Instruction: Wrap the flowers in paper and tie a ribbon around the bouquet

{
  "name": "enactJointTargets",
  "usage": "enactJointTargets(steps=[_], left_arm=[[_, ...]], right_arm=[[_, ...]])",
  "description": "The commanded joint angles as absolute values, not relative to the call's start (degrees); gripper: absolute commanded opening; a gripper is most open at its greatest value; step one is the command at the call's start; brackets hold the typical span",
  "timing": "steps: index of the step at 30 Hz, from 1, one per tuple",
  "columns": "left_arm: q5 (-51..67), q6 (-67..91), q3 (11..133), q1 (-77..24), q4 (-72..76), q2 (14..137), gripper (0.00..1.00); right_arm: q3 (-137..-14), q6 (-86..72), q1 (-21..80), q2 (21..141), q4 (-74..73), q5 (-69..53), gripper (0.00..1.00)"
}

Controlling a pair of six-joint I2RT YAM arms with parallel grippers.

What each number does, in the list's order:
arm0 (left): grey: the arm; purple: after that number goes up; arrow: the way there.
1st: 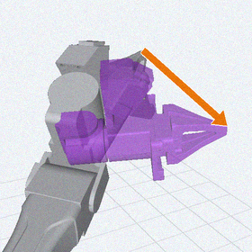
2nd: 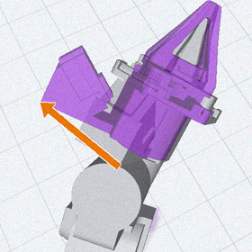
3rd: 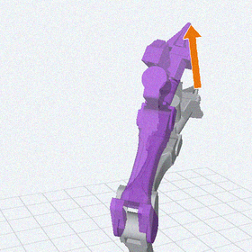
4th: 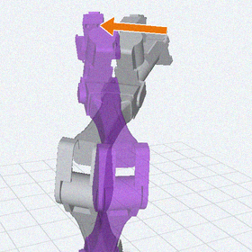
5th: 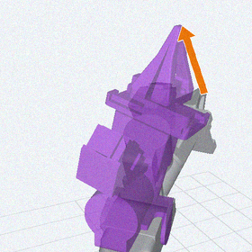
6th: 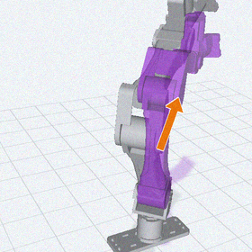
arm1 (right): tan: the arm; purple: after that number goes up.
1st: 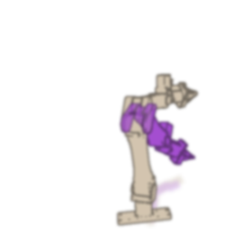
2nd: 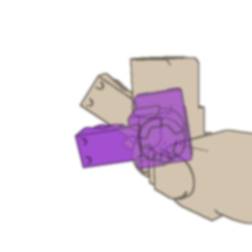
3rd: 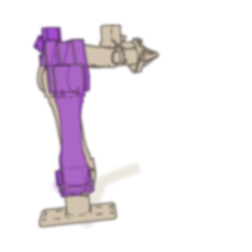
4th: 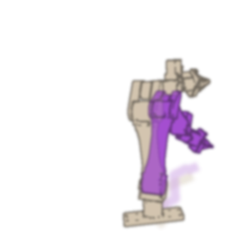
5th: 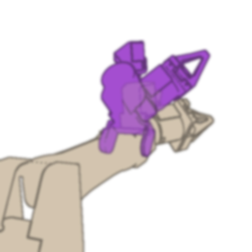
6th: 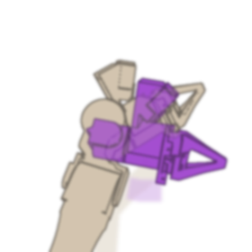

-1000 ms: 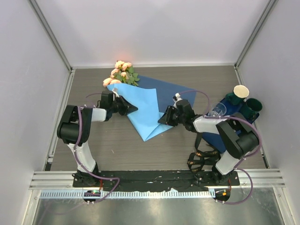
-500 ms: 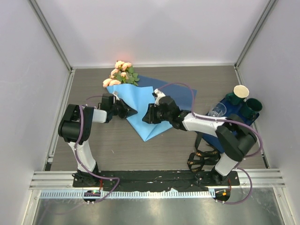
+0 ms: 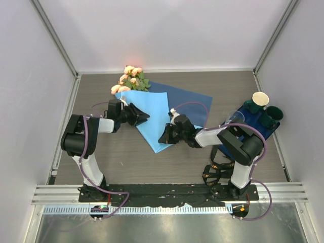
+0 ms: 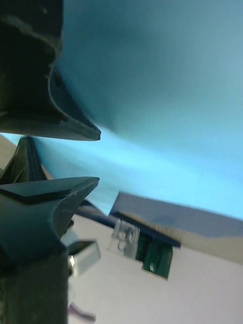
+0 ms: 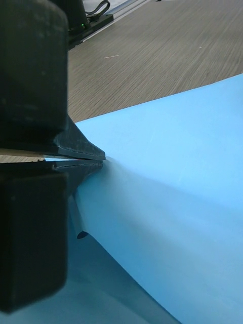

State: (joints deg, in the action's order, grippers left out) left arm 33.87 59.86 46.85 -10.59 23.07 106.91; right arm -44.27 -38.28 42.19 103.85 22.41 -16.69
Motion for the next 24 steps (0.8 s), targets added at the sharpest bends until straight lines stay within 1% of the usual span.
enactJointTargets(steps=[1, 2, 3, 6, 11, 14, 17, 21, 24], left_arm=[[34.3, 67.7, 43.6, -9.0, 34.4, 98.5, 0.38], [34.0, 67.8, 43.4, -8.9, 35.0, 98.2, 0.35], [33.8, 67.7, 43.3, -8.7, 35.1, 97.9, 0.26], [32.2, 68.5, 41.2, -7.6, 38.4, 98.4, 0.15], [29.6, 69.9, 36.7, -4.9, 43.3, 103.1, 0.05], [30.7, 71.0, 35.6, -4.7, 46.2, 107.7, 0.01], [30.4, 72.7, 33.4, -4.9, 49.9, 109.5, 0.01], [30.1, 71.4, 33.0, -4.8, 49.0, 109.4, 0.00], [30.0, 70.3, 33.5, -4.7, 47.8, 109.2, 0.00]], right_arm=[[-43.1, -39.7, 42.5, 103.0, 23.7, -15.1, 0.07], [-43.2, -39.7, 42.5, 102.9, 23.8, -15.1, 0.07], [-43.2, -39.6, 42.5, 102.7, 23.7, -14.9, 0.07], [-44.2, -39.5, 42.5, 102.7, 23.2, -15.2, 0.07], [-45.0, -39.0, 42.5, 102.6, 22.7, -15.7, 0.07], [-46.3, -38.8, 42.5, 102.5, 22.1, -16.5, 0.07], [-49.3, -38.1, 43.0, 102.4, 20.4, -16.6, 0.07], [-54.8, -38.1, 43.9, 103.7, 18.6, -17.5, 0.08], [-56.5, -38.8, 44.8, 104.8, 18.9, -17.8, 0.09]])
